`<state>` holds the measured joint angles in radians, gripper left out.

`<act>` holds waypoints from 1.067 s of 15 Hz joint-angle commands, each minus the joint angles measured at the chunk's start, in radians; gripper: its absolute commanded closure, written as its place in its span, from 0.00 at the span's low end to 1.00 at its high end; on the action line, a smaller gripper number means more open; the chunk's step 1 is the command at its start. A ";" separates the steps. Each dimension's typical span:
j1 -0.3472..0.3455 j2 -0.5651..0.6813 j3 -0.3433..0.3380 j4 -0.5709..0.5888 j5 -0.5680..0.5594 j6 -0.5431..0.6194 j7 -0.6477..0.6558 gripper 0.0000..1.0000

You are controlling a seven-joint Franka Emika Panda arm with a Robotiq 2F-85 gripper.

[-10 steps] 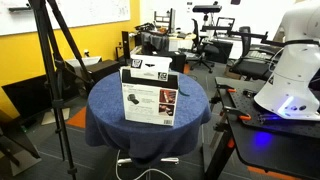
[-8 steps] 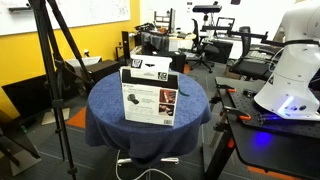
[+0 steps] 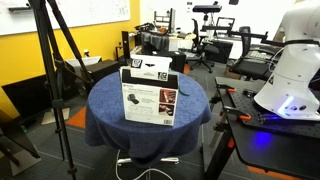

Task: Put the marker in the cup

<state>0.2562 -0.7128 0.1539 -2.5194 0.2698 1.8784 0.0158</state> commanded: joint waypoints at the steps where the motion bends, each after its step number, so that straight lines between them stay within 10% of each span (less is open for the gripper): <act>1: -0.016 -0.006 -0.033 -0.020 -0.018 0.023 -0.085 0.00; 16: -0.112 0.068 -0.224 -0.120 -0.199 0.144 -0.401 0.00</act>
<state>0.1764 -0.6929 -0.0366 -2.6199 0.1047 1.9532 -0.3328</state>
